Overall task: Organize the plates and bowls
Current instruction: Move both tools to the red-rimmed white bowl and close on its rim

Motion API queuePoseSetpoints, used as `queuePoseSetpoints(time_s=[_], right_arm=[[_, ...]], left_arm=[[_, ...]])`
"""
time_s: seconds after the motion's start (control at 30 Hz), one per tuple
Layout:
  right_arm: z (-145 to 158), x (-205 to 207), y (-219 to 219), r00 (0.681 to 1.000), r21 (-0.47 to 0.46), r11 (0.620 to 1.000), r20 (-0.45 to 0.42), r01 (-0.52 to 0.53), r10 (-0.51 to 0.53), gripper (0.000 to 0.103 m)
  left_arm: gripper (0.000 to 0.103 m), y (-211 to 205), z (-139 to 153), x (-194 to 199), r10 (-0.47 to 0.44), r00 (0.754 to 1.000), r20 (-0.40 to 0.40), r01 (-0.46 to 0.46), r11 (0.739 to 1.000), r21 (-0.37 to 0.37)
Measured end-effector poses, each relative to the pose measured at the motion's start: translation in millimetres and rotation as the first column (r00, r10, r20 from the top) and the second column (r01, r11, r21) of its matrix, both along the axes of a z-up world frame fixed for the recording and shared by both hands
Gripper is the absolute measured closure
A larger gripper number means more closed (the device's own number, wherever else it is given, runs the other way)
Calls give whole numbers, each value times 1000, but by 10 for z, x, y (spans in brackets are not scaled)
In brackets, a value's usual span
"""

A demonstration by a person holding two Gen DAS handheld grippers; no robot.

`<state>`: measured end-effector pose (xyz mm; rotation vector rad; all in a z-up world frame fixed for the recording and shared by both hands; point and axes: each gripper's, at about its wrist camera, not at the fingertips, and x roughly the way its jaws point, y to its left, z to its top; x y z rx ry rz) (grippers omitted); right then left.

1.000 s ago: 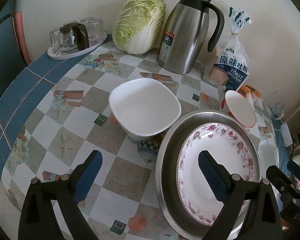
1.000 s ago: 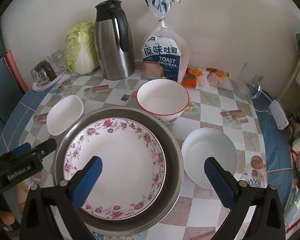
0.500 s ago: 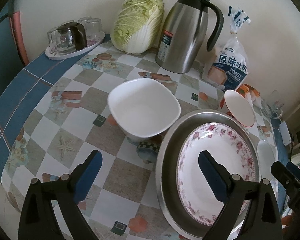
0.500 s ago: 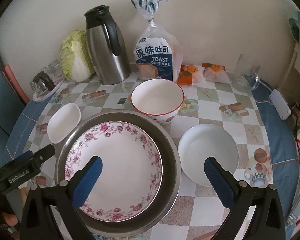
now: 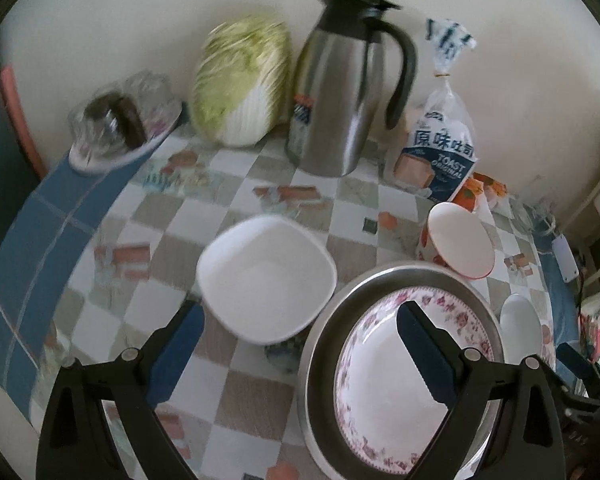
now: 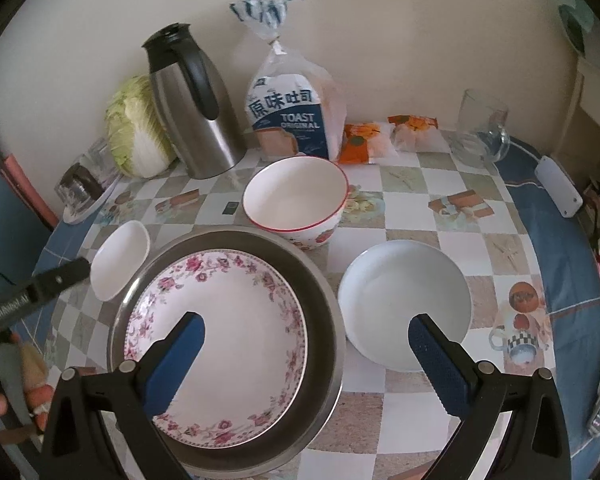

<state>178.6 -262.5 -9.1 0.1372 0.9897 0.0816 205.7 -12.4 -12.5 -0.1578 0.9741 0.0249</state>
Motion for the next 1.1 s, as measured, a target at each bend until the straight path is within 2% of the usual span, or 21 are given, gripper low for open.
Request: queuePoseSetpoints(time_s=[0.2,0.37,0.53,0.67,0.8,1.1], right_arm=[[-48,34,-21,1000,-3,1000,-11,14,-14,0],[-87,74,-33,1000,-12,1000,-17,26,-26,0],[-148,147,-91,998,-18,998,-27,58,-58,0],[-203,223,-134,997,-11,998,-35,68,-69,0],[-252,313,-195,996,-6,997,-46,82,-83,0],[-218,573,-431,990,14,992,-57,128,-127,0]], left_arm=[[6,-173,129,340,-93,995,-31,94,995,37],[6,-258,92,583,-123,990,-74,127,991,51],[6,-324,12,801,-150,979,-139,151,989,-3],[6,-433,13,966,-176,974,-140,182,983,31],[6,-486,-4,1124,-188,972,-140,190,982,-1],[6,-657,-14,1328,-242,962,-126,246,969,21]])
